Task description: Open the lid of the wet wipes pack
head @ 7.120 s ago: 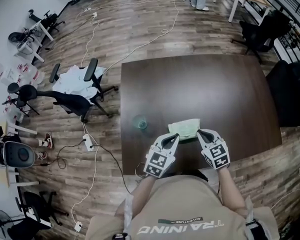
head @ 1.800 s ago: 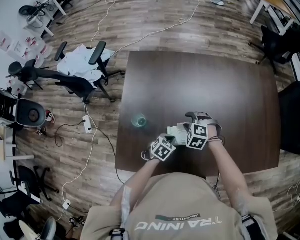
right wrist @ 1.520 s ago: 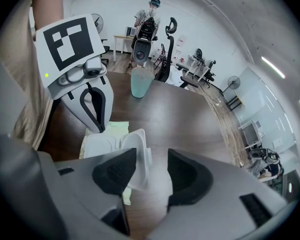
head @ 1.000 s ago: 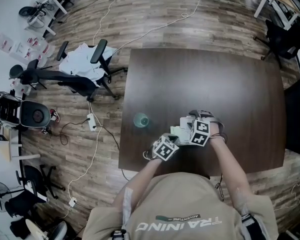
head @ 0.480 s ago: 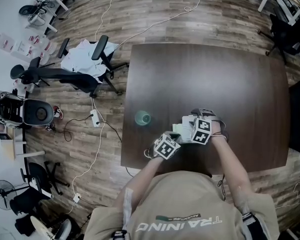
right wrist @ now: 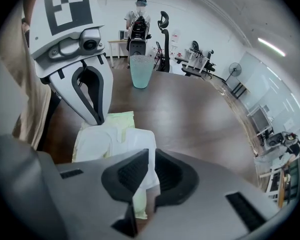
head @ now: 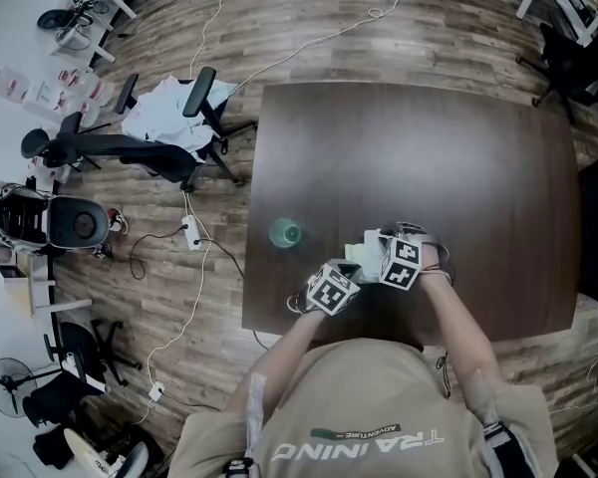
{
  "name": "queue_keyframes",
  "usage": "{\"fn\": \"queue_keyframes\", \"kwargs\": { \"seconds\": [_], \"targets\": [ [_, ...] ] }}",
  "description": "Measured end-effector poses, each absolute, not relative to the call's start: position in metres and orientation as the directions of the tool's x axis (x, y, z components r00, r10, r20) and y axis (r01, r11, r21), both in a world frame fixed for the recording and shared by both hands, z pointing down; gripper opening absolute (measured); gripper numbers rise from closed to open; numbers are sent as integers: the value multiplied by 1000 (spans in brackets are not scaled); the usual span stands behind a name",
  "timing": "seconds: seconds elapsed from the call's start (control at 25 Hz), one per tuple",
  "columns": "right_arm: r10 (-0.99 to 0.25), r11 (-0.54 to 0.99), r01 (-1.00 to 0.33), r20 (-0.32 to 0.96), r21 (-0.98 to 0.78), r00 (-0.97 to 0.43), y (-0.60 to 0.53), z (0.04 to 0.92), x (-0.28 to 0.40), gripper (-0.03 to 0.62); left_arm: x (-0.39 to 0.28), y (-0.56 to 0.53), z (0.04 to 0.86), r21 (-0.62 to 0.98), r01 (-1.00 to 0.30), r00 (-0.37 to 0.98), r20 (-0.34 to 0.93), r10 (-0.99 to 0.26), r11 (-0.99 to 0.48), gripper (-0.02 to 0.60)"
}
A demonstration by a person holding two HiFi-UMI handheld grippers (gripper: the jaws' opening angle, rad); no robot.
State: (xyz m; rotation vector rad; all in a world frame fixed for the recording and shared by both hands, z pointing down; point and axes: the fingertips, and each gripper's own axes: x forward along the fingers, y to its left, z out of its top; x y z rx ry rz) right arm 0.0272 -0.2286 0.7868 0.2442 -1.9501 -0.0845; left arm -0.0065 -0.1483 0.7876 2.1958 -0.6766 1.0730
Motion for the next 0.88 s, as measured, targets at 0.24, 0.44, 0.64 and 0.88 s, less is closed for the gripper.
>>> {"fn": "queue_keyframes", "kwargs": {
  "seconds": [0.24, 0.44, 0.64, 0.88],
  "targets": [
    [-268, 960, -173, 892, 219, -364, -229, 782, 35, 41, -5, -149, 791, 285, -655, 550, 815, -183, -699, 9],
    [-298, 950, -203, 883, 238, -361, -222, 774, 44, 40, -3, -147, 789, 237, -654, 535, 816, -218, -718, 9],
    [-338, 933, -253, 862, 255, -378, -213, 759, 49, 26, -4, -144, 787, 248, -663, 544, 808, -227, -706, 9],
    [-363, 921, -283, 850, 266, -381, -200, 742, 60, 21, -5, -143, 782, 224, -699, 524, 806, -274, -679, 9]
  ]
}}
